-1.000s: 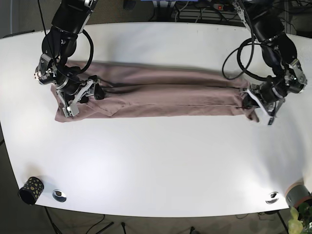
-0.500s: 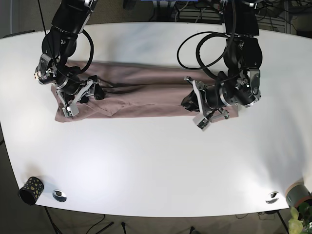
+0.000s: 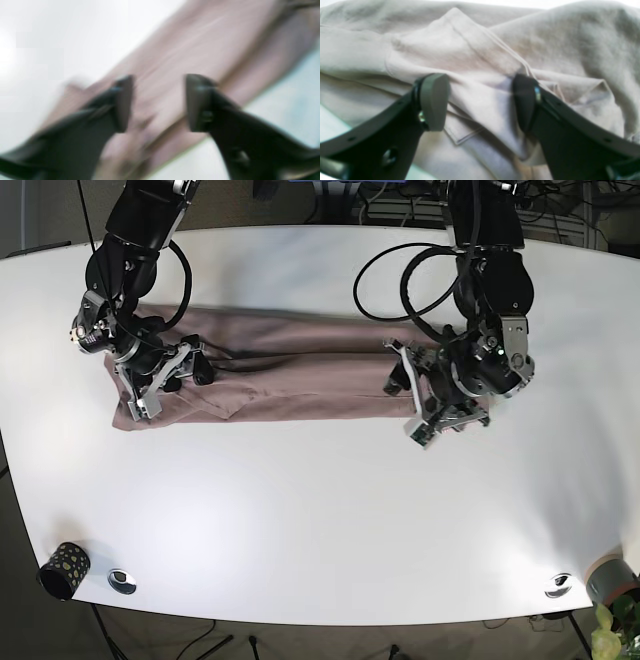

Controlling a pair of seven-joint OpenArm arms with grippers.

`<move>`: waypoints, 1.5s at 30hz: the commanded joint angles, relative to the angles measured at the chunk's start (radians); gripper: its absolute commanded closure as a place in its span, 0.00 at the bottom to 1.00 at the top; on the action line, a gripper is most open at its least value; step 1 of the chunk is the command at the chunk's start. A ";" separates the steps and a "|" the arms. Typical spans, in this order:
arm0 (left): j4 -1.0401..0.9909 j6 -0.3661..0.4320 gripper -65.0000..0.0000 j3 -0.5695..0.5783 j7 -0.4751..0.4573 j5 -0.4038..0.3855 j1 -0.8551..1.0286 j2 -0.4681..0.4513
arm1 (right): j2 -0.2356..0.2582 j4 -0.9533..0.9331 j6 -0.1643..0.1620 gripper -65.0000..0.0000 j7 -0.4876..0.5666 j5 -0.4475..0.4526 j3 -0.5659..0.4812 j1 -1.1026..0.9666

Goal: Fold the T-shirt properly
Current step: 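Move the left gripper inward and grasp the folded strip's middle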

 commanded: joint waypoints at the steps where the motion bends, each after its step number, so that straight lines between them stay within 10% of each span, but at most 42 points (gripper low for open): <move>1: 0.070 -0.002 0.34 0.010 -0.023 0.077 -0.003 -0.009 | 0.007 0.005 -0.006 0.40 -0.018 -0.012 0.001 0.009; 8: 0.082 0.069 0.25 0.087 -0.023 0.238 -0.003 -0.075 | 0.004 0.003 -0.006 0.40 -0.018 -0.012 0.001 0.018; 45: -0.074 0.111 0.26 0.038 -0.081 0.241 -0.005 -0.139 | -0.027 0.003 -0.006 0.40 -0.018 -0.018 0.002 0.020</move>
